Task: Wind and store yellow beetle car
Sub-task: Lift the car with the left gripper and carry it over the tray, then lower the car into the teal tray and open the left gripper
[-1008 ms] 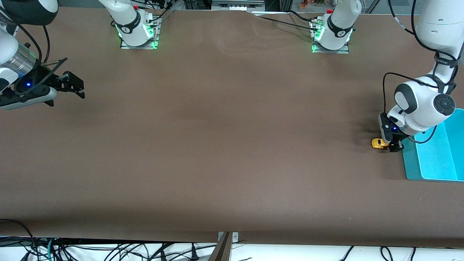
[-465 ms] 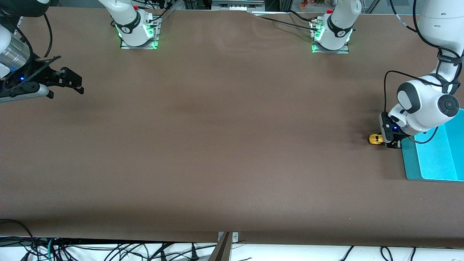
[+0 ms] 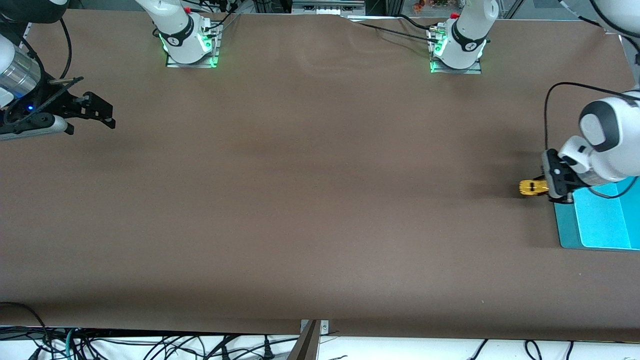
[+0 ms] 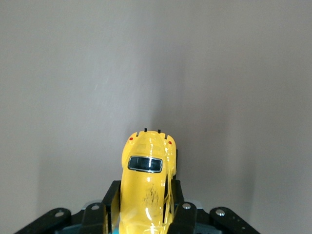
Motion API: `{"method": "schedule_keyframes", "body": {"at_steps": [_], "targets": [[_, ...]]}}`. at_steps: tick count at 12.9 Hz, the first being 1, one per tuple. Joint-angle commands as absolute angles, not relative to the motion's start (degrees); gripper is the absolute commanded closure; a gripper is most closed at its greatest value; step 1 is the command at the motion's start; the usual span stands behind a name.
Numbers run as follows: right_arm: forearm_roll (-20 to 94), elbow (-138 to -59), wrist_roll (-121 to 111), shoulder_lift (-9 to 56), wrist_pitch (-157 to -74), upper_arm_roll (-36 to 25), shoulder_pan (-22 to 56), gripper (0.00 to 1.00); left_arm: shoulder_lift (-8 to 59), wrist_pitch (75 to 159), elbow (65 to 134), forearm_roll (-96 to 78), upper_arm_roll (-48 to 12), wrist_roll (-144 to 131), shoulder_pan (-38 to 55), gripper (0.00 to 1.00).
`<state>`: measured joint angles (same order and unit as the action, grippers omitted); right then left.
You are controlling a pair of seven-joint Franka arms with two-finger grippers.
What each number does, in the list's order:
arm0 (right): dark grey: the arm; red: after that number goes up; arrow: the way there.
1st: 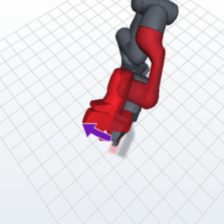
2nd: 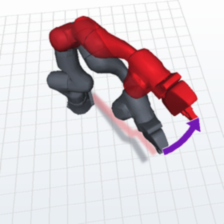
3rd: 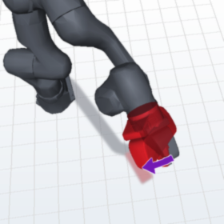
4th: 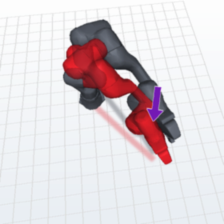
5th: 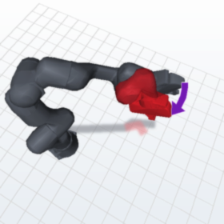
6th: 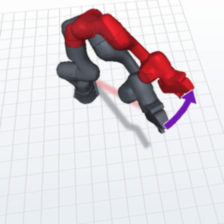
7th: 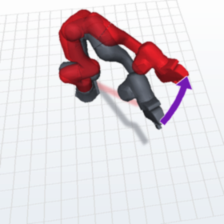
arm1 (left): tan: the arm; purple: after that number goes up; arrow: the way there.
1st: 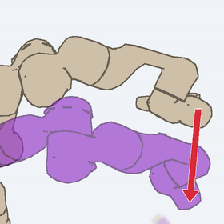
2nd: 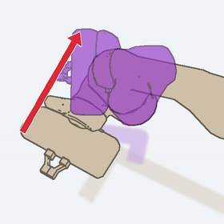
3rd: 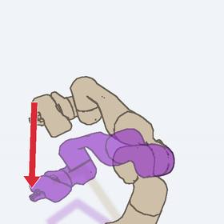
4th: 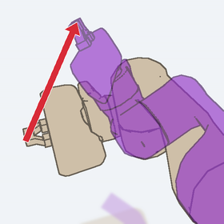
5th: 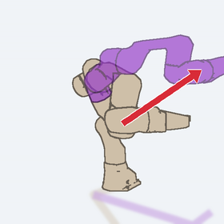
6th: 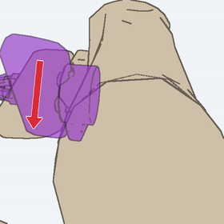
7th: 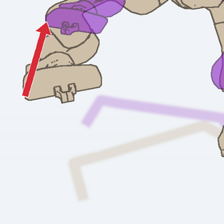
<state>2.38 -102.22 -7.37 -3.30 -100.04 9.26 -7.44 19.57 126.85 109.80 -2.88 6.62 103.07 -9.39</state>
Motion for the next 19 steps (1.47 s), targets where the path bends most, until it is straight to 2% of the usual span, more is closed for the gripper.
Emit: {"method": "schedule_keyframes", "body": {"at_steps": [1, 5, 8, 13, 16, 17, 18, 19], "targets": [[2.8, -102.3, -7.6, -4.1, -99.4, 8.4, -6.7, 0.0, 19.7, 125.1, 105.8, 0.6, 6.3, 108.2, -15.5, 0.92], [2.8, -102.5, -7.6, -4.1, -99.2, 8.4, -6.7, 0.0, 23.0, 125.3, 101.4, 0.6, 6.2, 118.4, -22.6, 0.92], [2.8, -102.5, -7.9, -4.1, -99.2, 8.4, -6.7, 0.0, 30.5, 128.0, 98.1, -0.5, 6.1, 122.9, -23.7, 0.92], [2.7, -102.5, -8.1, -4.1, -99.1, 8.4, -6.7, 0.0, 36.8, 136.9, 98.2, -0.7, 5.9, 123.7, -24.0, 0.91], [2.7, -102.5, -8.4, -4.1, -99.1, 8.4, -6.7, 0.0, 38.1, 138.9, 98.3, -1.4, 5.8, 123.7, -24.0, 0.86], [2.8, -102.5, -8.9, -4.1, -99.1, 8.4, -6.7, 0.0, 38.1, 139.0, 98.3, -1.5, 5.8, 123.6, -24.0, 0.73], [2.8, -102.5, -9.1, -4.1, -99.1, 8.4, -6.7, 0.0, 37.7, 138.7, 98.3, -1.9, 5.7, 123.7, -23.8, 0.18], [2.8, -102.5, -9.3, -4.1, -99.1, 8.4, -6.7, 0.0, 36.6, 137.7, 98.2, -1.8, 5.1, 123.8, -23.7, 0.0]]}}
